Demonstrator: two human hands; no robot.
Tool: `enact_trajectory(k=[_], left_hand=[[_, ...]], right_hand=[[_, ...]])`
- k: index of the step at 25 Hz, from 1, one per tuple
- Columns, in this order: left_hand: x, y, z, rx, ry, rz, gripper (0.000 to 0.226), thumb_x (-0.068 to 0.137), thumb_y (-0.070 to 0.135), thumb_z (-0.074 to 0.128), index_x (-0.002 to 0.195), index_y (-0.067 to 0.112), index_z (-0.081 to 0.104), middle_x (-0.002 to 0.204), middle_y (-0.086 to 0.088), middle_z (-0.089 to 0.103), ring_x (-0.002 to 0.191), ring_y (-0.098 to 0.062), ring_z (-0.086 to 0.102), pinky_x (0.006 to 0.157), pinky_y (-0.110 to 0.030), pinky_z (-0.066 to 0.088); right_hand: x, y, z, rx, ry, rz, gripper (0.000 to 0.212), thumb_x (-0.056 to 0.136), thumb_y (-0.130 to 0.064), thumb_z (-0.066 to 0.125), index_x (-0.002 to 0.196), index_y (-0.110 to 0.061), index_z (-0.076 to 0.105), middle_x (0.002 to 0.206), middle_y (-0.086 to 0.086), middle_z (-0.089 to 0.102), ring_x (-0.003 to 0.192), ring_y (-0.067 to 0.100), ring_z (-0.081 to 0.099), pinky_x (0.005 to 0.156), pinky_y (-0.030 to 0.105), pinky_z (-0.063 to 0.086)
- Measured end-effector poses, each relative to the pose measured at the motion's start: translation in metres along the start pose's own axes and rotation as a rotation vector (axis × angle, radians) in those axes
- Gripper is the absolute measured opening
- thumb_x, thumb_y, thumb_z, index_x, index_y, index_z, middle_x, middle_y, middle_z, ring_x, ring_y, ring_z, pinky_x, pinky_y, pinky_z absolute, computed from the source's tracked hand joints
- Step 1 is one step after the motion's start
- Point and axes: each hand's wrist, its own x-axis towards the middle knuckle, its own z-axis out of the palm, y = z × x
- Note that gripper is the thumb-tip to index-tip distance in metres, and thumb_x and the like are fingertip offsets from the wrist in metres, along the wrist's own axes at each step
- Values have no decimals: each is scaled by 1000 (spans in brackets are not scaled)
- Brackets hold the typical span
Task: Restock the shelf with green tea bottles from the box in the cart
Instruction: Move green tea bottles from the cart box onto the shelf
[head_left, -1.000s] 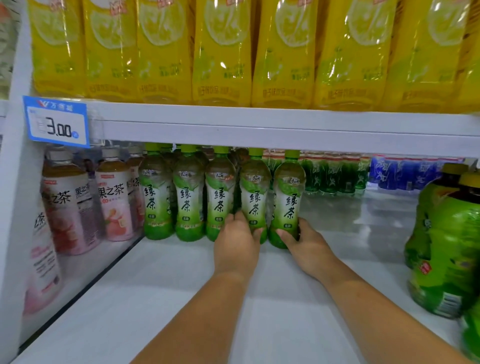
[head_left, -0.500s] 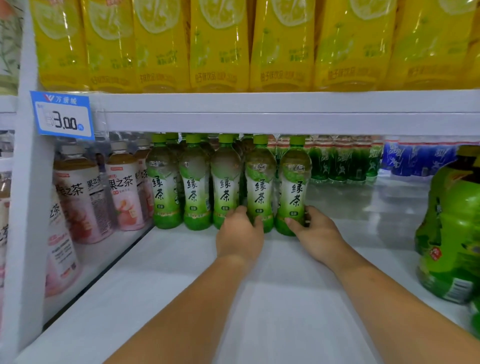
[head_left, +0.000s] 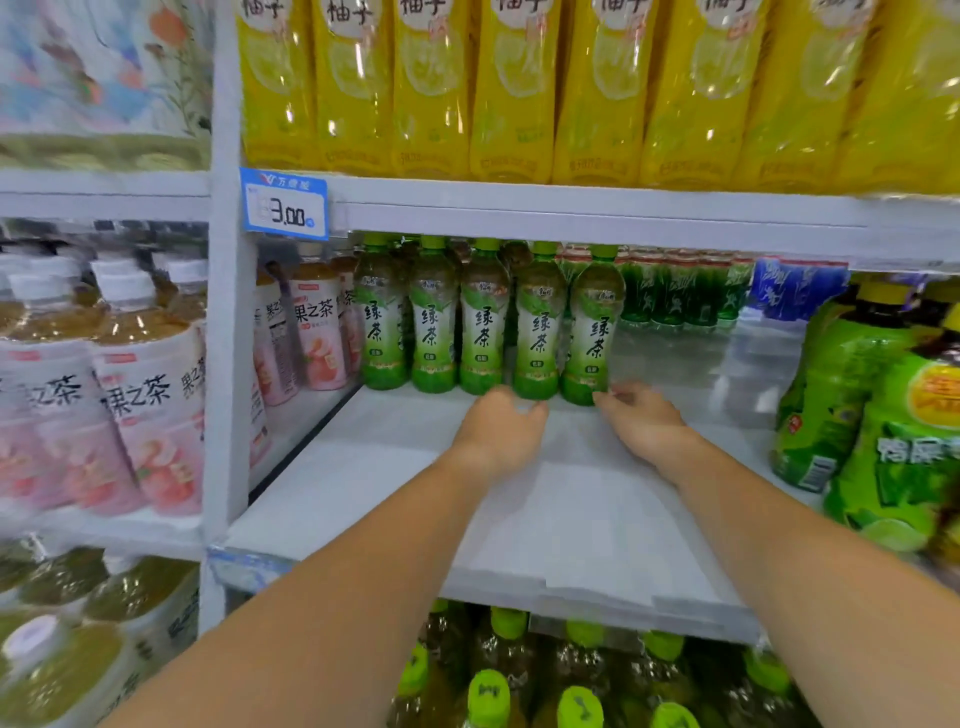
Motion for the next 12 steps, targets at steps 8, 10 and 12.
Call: enact_trajectory(k=[8,10,12], left_hand=[[-69,-11,-30,-138,-104,6,57,98,43,58,147,16,43,124,2,52,112,-21,55,94,-32,44],[-81,-6,-33,-170,-122,-41,54,98,44,57,145,18,46,121,5,52,107,-17,54,88,-28,41],[-100,0,-36,-179,-173,-108,52,99,45,56,143,20,48,120,7,53,104,-14,55,79,-24,42]], right_hand=[[-92,-15,-4,54,-165,54,50,100,-43,50,143,-16,49,142,4,52,124,21,50,96,30,37],[-116,-19,-9,58,-195,85,50,101,-43,48,143,-16,48,144,3,51,123,16,48,95,27,32],[-143,-25,-19,84,-226,156,49,102,-45,47,143,-19,49,145,1,51,120,13,47,95,26,31]])
